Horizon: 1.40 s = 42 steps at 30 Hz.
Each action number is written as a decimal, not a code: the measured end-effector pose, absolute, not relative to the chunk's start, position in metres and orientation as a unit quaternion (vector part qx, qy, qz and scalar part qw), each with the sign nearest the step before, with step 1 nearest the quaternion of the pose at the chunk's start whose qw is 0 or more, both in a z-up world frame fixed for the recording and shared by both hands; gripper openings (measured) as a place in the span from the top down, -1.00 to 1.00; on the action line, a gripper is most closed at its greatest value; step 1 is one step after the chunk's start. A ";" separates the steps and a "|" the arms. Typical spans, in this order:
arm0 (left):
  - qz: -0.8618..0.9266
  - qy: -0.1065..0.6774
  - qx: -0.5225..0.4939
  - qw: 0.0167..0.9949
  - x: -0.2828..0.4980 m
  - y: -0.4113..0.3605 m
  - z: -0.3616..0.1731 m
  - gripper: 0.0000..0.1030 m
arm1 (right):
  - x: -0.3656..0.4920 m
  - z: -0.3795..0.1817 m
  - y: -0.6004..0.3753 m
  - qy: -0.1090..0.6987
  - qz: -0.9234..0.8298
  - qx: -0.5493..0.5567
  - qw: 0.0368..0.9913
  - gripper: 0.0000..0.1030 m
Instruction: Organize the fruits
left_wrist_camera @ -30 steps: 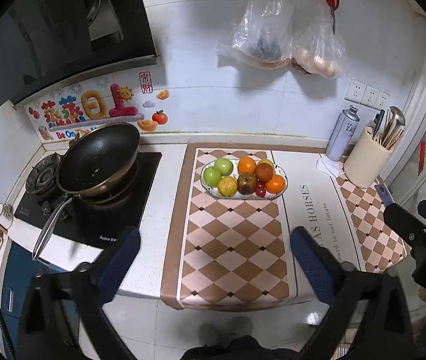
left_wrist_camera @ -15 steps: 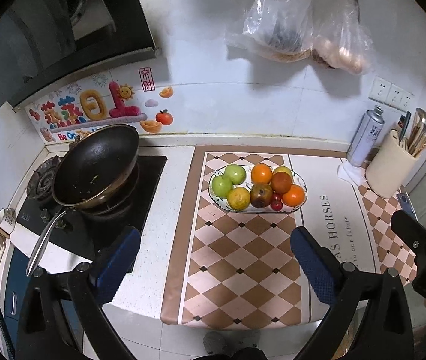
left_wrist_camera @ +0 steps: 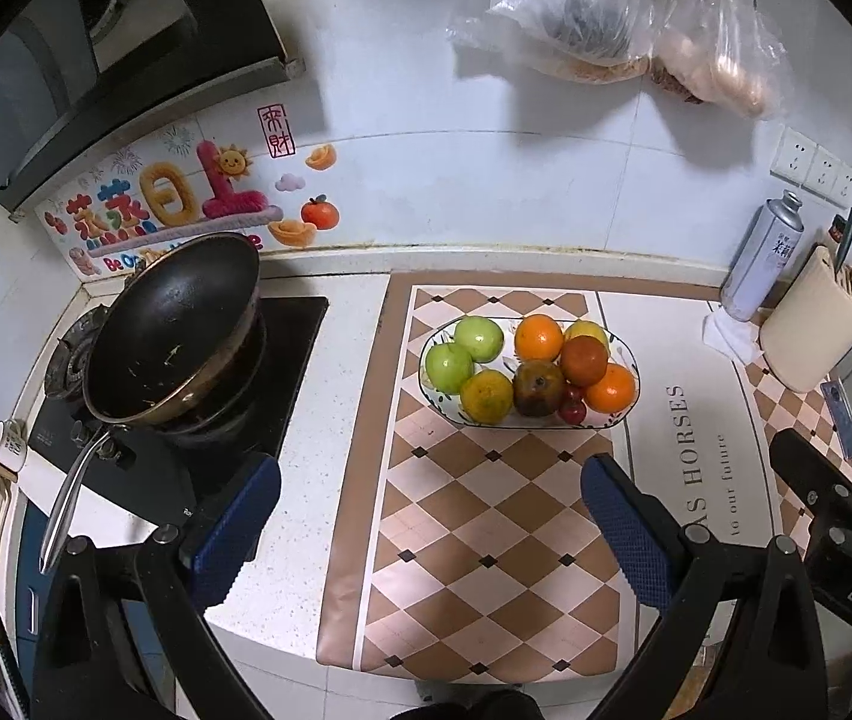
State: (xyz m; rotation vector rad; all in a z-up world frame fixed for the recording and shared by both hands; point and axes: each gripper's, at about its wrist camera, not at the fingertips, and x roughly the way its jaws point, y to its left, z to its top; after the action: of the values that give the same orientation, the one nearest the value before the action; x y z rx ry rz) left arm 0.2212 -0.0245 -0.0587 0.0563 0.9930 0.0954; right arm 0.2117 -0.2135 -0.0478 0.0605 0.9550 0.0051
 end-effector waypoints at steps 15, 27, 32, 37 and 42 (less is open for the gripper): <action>0.048 0.483 0.016 0.874 0.228 -0.019 -0.064 -0.99 | 0.220 -0.051 -0.213 0.469 0.007 0.018 0.883 -1.00; 0.051 0.482 0.016 0.874 0.228 -0.020 -0.064 -0.99 | 0.219 -0.054 -0.211 0.474 0.010 0.015 0.880 -1.00; 0.055 0.481 0.016 0.875 0.227 -0.020 -0.063 -0.99 | 0.218 -0.054 -0.210 0.475 0.012 0.014 0.880 -1.00; 0.057 0.479 0.017 0.876 0.226 -0.019 -0.062 -0.99 | 0.217 -0.052 -0.209 0.473 0.013 0.013 0.881 -1.00; 0.057 0.477 0.017 0.877 0.225 -0.018 -0.062 -0.99 | 0.218 -0.051 -0.209 0.472 0.013 0.012 0.881 -1.00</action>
State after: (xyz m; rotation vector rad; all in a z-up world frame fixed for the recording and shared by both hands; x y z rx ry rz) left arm 0.2250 -0.0183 -0.0624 0.0354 0.9963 0.1197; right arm 0.2175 -0.2091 -0.0514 0.0259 0.9835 0.0271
